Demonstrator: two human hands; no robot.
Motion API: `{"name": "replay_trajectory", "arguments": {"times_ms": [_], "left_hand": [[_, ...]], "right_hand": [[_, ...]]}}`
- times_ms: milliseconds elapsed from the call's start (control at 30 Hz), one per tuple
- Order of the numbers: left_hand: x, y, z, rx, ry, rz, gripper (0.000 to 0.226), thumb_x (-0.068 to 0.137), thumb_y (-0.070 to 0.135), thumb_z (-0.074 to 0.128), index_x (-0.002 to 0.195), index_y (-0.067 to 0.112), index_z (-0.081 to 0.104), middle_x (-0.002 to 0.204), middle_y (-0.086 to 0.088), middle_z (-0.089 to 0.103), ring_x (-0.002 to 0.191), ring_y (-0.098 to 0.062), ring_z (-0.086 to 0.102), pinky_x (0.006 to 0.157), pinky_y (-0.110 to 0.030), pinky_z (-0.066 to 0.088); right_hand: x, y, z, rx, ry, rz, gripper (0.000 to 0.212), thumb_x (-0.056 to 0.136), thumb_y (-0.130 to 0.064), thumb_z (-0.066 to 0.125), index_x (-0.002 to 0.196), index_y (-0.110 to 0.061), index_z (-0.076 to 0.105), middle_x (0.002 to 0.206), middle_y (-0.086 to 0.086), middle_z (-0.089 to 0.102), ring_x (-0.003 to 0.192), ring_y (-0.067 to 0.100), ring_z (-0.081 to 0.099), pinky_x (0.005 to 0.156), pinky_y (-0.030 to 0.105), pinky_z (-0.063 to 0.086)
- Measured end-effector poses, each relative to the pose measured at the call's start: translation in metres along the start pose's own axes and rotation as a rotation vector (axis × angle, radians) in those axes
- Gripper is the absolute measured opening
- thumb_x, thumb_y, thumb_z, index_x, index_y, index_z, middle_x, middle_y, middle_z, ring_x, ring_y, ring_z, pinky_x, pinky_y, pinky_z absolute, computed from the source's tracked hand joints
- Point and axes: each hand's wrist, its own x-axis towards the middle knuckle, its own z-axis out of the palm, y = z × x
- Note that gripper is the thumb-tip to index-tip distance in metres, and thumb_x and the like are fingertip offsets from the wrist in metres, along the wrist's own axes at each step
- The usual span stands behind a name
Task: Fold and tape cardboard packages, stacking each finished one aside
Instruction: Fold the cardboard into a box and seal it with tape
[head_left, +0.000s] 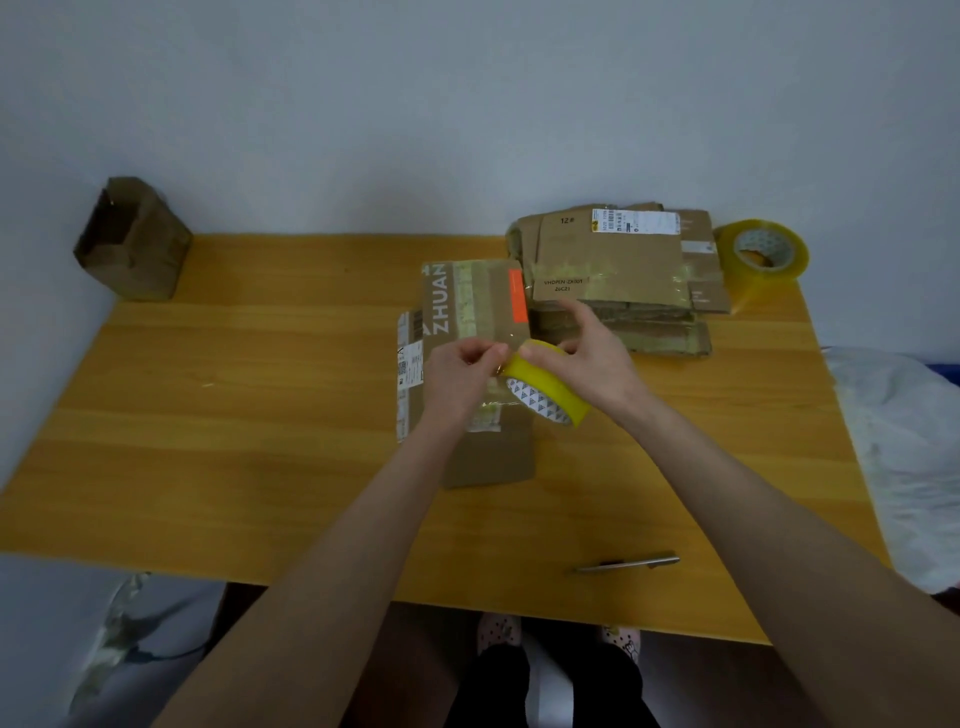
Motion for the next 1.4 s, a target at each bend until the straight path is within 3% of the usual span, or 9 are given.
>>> {"name": "replay_trajectory", "arguments": {"times_ms": [167,333,467,633,733,933,1067,1200,1400], "left_hand": [[-0.002,0.006,-0.006,-0.073,0.052,-0.019,0.015,0.086,0.017,0.069,0.071,0.021,0.07,0.072,-0.007,0.069,0.072,-0.019,0.065,0.077,-0.036,0.058],[-0.011,0.007,-0.015,-0.15,0.106,-0.097,0.017,0.087,0.012,0.068,0.07,0.017,0.068,0.064,0.0,0.065,0.063,-0.01,0.063,0.063,-0.022,0.056],[-0.028,-0.003,-0.011,-0.184,0.228,-0.167,0.012,0.088,0.015,0.067,0.076,0.014,0.069,0.064,0.002,0.064,0.058,-0.005,0.062,0.059,-0.022,0.056],[-0.031,-0.016,-0.032,-0.19,0.366,-0.218,0.015,0.09,0.016,0.065,0.095,0.004,0.07,0.069,-0.001,0.064,0.063,-0.012,0.063,0.069,-0.033,0.059],[-0.032,-0.022,-0.038,-0.174,0.39,-0.219,0.015,0.088,0.015,0.068,0.097,0.003,0.07,0.073,-0.001,0.066,0.067,-0.011,0.063,0.069,-0.028,0.058],[-0.044,-0.045,-0.037,-0.145,0.432,-0.245,0.01,0.087,0.014,0.068,0.093,0.006,0.071,0.078,-0.001,0.068,0.07,-0.009,0.063,0.06,-0.019,0.057],[-0.048,-0.054,-0.039,-0.213,0.461,-0.273,0.009,0.087,0.013,0.068,0.093,0.007,0.07,0.079,0.0,0.068,0.072,-0.005,0.063,0.063,-0.02,0.057],[-0.047,-0.054,-0.04,-0.234,0.478,-0.265,0.004,0.088,0.012,0.067,0.089,0.009,0.068,0.077,0.002,0.066,0.069,-0.004,0.062,0.061,-0.018,0.056],[-0.041,-0.063,-0.044,-0.189,0.43,-0.264,0.01,0.088,0.015,0.067,0.078,0.017,0.066,0.074,0.003,0.065,0.072,-0.007,0.06,0.073,-0.022,0.052]], "right_hand": [[-0.008,0.002,-0.016,0.138,-0.255,0.017,0.033,0.084,-0.041,0.068,0.099,-0.012,0.07,0.091,0.01,0.073,0.081,0.02,0.069,0.086,0.043,0.055],[-0.007,0.005,-0.039,0.006,-0.36,-0.112,0.035,0.085,-0.034,0.069,0.083,0.0,0.065,0.072,0.011,0.055,0.067,0.018,0.052,0.07,0.035,0.037],[-0.002,-0.002,-0.041,-0.26,-0.338,-0.182,0.05,0.079,-0.054,0.067,0.08,-0.004,0.064,0.066,0.008,0.056,0.061,0.021,0.053,0.062,0.035,0.038],[0.0,0.003,-0.05,-0.323,-0.379,-0.187,0.04,0.087,-0.049,0.063,0.098,-0.01,0.07,0.102,0.01,0.069,0.094,0.027,0.063,0.086,0.046,0.049],[-0.002,0.012,-0.049,-0.216,-0.474,-0.16,0.033,0.091,-0.038,0.061,0.101,-0.008,0.07,0.1,0.014,0.069,0.094,0.029,0.063,0.085,0.045,0.049],[-0.002,0.028,-0.032,-0.54,-0.294,-0.134,0.043,0.09,-0.054,0.055,0.116,-0.022,0.067,0.124,0.001,0.064,0.114,0.024,0.058,0.093,0.042,0.049],[-0.006,0.035,-0.026,-0.377,-0.395,-0.127,0.038,0.093,-0.043,0.057,0.114,-0.014,0.067,0.113,0.004,0.067,0.11,0.024,0.06,0.09,0.038,0.049],[-0.008,0.038,-0.022,-0.684,-0.214,-0.093,0.049,0.091,-0.056,0.052,0.124,-0.022,0.062,0.12,0.006,0.065,0.111,0.027,0.059,0.085,0.036,0.049],[-0.006,0.043,-0.018,-0.59,-0.251,-0.03,0.045,0.093,-0.05,0.053,0.124,-0.019,0.063,0.122,0.008,0.065,0.11,0.028,0.059,0.087,0.036,0.049]]}}
